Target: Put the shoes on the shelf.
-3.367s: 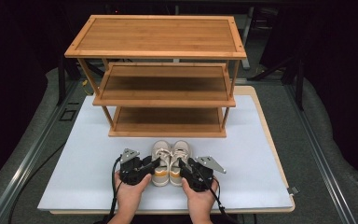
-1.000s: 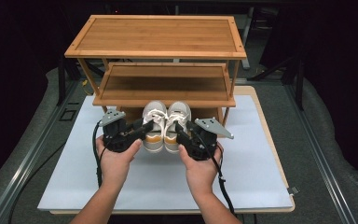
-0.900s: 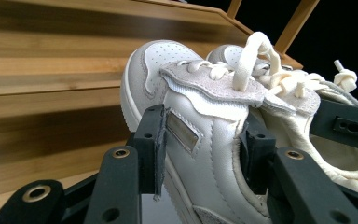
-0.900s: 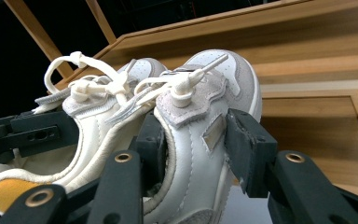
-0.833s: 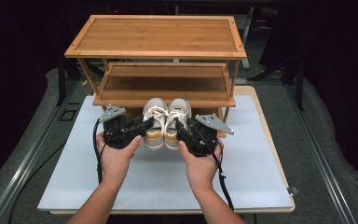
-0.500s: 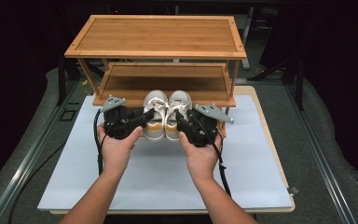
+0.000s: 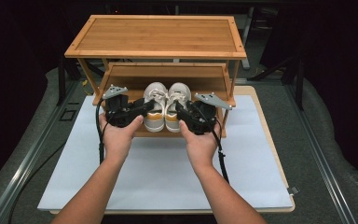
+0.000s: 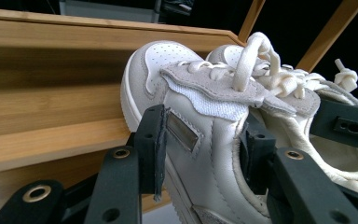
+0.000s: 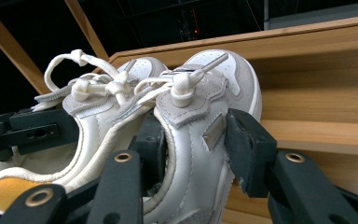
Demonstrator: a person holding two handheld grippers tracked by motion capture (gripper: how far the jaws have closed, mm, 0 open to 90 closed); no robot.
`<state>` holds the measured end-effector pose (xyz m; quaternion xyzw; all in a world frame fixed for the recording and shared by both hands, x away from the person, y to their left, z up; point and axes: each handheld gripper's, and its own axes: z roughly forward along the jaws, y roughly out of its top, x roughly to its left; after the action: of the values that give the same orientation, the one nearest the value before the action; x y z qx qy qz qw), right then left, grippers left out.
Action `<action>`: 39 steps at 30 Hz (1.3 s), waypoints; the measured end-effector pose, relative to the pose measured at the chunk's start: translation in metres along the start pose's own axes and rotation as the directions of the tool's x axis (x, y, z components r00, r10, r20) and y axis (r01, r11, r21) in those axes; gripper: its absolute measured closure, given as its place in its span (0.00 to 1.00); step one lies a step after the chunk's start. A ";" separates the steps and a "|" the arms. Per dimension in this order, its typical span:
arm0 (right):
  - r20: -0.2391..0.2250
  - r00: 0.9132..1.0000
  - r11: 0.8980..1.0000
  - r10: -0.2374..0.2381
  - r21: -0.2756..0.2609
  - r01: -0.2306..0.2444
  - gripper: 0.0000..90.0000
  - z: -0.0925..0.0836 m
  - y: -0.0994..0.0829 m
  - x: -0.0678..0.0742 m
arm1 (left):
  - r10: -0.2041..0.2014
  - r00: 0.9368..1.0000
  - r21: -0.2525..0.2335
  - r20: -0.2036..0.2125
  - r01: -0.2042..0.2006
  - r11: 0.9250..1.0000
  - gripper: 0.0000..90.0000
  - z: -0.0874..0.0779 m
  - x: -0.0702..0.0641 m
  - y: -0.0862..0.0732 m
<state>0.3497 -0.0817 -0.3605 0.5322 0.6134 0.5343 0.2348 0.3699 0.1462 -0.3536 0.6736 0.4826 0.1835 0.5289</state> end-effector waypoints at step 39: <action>0.014 1.000 0.999 0.022 0.042 -0.023 0.65 0.051 0.031 -0.016 | -0.050 0.999 0.026 -0.003 0.050 0.998 0.66 0.043 0.029 0.029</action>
<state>0.4109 -0.0802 -0.3536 0.5477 0.6169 0.5200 0.2215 0.4294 0.1479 -0.3515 0.6679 0.5025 0.1647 0.5238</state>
